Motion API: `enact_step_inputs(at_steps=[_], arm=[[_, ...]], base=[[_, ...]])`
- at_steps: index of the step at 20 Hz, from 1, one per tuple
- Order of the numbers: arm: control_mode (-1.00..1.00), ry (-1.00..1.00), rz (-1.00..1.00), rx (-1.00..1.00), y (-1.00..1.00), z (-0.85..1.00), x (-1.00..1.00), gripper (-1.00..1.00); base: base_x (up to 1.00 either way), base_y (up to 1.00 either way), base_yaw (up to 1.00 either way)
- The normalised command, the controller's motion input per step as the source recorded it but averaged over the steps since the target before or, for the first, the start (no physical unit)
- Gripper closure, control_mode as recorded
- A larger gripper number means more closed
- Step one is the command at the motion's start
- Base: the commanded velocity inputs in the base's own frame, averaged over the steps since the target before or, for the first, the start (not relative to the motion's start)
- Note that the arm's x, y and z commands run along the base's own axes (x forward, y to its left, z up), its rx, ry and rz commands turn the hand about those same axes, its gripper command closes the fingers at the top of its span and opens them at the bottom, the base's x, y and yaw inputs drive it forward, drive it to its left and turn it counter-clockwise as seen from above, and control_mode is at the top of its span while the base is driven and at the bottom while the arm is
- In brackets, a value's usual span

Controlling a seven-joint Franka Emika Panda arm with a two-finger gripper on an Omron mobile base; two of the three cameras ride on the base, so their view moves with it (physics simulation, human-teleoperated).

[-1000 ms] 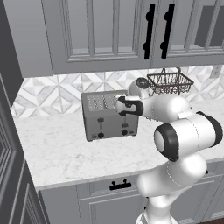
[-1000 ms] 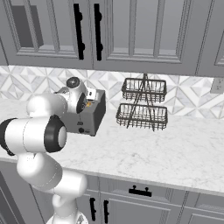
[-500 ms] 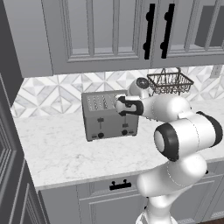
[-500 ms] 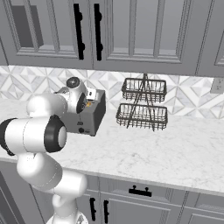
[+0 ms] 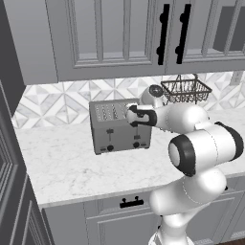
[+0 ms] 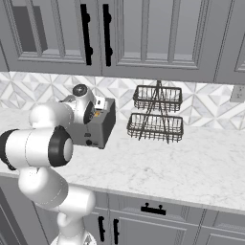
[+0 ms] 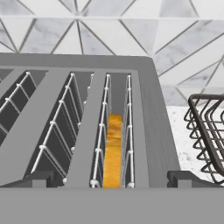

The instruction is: Start the toaster. Once the lever pops up, take the bread to the plate on the dining counter.

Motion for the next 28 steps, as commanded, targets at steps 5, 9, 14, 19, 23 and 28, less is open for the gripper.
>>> enact_step_inputs(at_steps=[5,9,14,19,23,28], arm=[[-1.00,0.00,0.00,0.00,0.00,0.00,0.00,-1.00],[-1.00,0.00,0.00,0.00,0.00,0.00,0.00,-1.00],[-1.00,0.00,0.00,0.00,0.00,0.00,0.00,-1.00],[-1.00,0.00,0.00,0.00,0.00,0.00,0.00,-1.00],[-1.00,0.00,0.00,0.00,0.00,0.00,0.00,-1.00],[-1.00,0.00,0.00,0.00,0.00,0.00,0.00,-1.00]], base=[[0.00,0.00,0.00],[0.00,0.00,0.00],[0.00,0.00,0.00],[0.00,0.00,0.00],[0.00,0.00,0.00],[0.00,0.00,0.00]])
